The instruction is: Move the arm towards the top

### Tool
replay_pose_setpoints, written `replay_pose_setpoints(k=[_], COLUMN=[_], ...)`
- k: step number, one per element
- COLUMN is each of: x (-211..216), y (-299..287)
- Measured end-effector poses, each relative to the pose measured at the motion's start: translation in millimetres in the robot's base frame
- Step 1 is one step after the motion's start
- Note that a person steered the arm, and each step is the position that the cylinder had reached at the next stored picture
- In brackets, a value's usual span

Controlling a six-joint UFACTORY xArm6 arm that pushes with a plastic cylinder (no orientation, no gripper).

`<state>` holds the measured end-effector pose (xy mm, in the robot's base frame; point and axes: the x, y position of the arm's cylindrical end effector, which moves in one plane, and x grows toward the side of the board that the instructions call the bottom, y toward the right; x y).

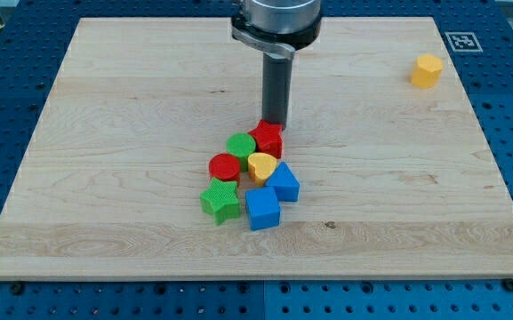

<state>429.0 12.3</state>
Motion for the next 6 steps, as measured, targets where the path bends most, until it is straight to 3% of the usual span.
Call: replay_pose_setpoints(k=[3, 6], x=[-3, -89], y=[-17, 98])
